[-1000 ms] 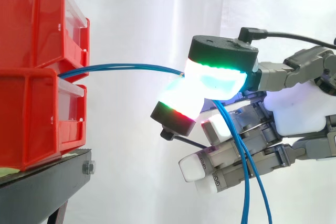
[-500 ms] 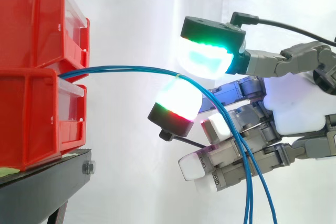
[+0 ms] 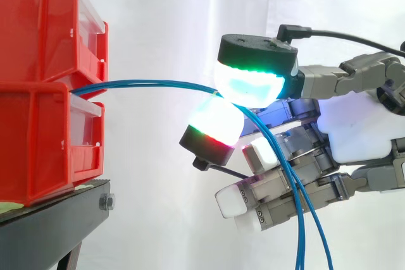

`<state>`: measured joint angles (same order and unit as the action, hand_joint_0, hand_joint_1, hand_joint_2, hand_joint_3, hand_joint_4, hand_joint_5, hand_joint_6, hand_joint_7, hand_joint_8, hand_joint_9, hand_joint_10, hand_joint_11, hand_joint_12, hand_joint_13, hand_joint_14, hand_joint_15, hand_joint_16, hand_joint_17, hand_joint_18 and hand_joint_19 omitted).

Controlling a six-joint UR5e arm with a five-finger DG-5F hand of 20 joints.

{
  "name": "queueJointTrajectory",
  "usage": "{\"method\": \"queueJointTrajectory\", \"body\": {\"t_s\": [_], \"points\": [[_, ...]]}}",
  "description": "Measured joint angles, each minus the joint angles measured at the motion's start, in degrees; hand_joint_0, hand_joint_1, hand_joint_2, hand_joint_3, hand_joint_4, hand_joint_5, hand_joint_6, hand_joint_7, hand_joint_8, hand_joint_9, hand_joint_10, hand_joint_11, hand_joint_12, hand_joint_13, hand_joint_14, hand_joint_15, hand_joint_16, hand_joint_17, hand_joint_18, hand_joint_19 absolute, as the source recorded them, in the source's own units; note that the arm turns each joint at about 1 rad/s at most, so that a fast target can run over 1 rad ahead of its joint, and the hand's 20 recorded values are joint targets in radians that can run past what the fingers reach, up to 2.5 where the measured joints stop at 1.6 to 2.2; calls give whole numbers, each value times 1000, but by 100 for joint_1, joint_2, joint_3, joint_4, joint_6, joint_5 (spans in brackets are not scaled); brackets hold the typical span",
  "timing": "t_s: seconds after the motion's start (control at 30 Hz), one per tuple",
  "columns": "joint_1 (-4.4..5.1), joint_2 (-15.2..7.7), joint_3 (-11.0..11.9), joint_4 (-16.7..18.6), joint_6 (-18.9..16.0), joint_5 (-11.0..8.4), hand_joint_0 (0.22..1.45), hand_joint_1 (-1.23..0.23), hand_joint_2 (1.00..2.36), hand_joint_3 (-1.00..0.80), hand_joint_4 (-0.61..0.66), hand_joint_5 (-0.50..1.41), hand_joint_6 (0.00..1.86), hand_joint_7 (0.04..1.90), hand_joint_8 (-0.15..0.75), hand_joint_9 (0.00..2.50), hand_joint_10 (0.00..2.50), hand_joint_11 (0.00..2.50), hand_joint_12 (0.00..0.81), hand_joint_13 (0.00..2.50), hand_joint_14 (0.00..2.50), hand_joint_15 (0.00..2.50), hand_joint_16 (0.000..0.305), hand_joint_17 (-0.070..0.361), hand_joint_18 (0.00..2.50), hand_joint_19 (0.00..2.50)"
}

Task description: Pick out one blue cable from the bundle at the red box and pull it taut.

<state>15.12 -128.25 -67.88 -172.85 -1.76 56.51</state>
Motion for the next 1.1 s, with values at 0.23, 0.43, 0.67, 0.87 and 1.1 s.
{"method": "queueJointTrajectory", "body": {"t_s": [0.23, 0.43, 0.67, 0.87, 1.1], "points": [[0, 0, 1, -3, 0, 0, 768, -873, 1003, -447, -92, -160, 942, 1035, 288, 1085, 17, 676, 180, 846, 11, 365, 18, 41, 462, 439], [0, 0, 1, -3, 0, 0, 732, -885, 1000, -500, -49, -163, 944, 965, 277, 1088, 20, 670, 181, 853, 12, 369, 19, 42, 474, 435], [0, 0, 1, -3, 0, 0, 587, -793, 1000, -500, 85, -151, 924, 880, 297, 1120, 20, 670, 184, 858, 12, 372, 19, 43, 464, 461], [0, -2, 2, -3, 0, 0, 538, -621, 1000, -500, 99, -147, 898, 902, 297, 1122, 16, 659, 190, 854, 11, 375, 21, 46, 441, 483], [0, -5, 2, -3, 0, -4, 604, -640, 1004, -455, 54, -137, 907, 977, 295, 1132, 19, 662, 176, 840, 12, 381, 18, 41, 414, 497]]}}
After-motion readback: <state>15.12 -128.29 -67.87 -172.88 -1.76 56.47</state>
